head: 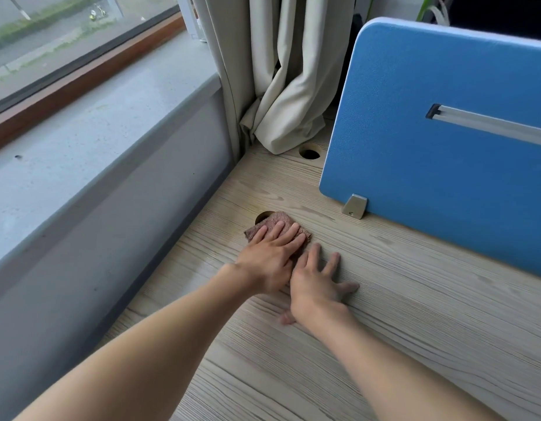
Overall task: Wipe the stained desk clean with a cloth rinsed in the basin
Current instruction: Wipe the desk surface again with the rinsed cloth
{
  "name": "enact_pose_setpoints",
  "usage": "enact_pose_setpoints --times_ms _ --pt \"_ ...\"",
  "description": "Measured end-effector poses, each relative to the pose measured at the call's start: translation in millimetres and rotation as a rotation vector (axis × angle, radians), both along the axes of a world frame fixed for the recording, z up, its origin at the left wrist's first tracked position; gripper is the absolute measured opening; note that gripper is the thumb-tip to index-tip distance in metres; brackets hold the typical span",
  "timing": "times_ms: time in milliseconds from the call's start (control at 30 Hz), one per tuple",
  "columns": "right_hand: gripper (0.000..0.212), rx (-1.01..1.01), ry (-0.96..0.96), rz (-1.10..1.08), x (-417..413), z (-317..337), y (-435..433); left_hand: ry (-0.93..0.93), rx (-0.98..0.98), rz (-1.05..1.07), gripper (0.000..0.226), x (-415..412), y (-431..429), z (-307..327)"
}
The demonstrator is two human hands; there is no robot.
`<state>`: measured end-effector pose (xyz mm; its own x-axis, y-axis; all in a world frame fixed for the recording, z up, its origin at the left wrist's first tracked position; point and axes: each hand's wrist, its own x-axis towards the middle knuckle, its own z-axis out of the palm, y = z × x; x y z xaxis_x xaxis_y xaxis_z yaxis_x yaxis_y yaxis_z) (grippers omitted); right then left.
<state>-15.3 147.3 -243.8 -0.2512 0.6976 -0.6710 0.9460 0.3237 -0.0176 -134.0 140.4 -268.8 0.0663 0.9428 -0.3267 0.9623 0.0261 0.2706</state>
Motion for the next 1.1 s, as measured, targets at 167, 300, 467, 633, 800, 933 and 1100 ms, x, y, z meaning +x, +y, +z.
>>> enact_pose_setpoints --times_ms 167,300,467,633,800,933,1100 --pt "0.142 -0.012 -0.016 0.012 -1 -1 1 0.128 0.004 -0.046 0.064 -1 14 3" --pt "0.137 -0.015 -0.02 0.039 1 -3 0 0.117 -0.017 0.061 0.064 3 31 5" --pt "0.134 -0.013 -0.009 0.065 2 -4 0 0.108 -0.074 0.259 0.064 -18 58 10" --pt "0.14 0.003 -0.04 0.127 -2 3 6 0.059 -0.082 0.25 0.06 -33 54 9" --pt "0.143 -0.036 -0.02 0.155 -4 4 10 0.089 -0.043 0.349 0.06 -54 48 4" --pt "0.143 -0.05 -0.024 0.159 -5 4 10 0.049 -0.031 0.317 0.06 -47 46 3" --pt "0.144 -0.063 -0.025 0.15 -7 2 11 0.086 -0.028 0.386 0.059 -81 44 3"
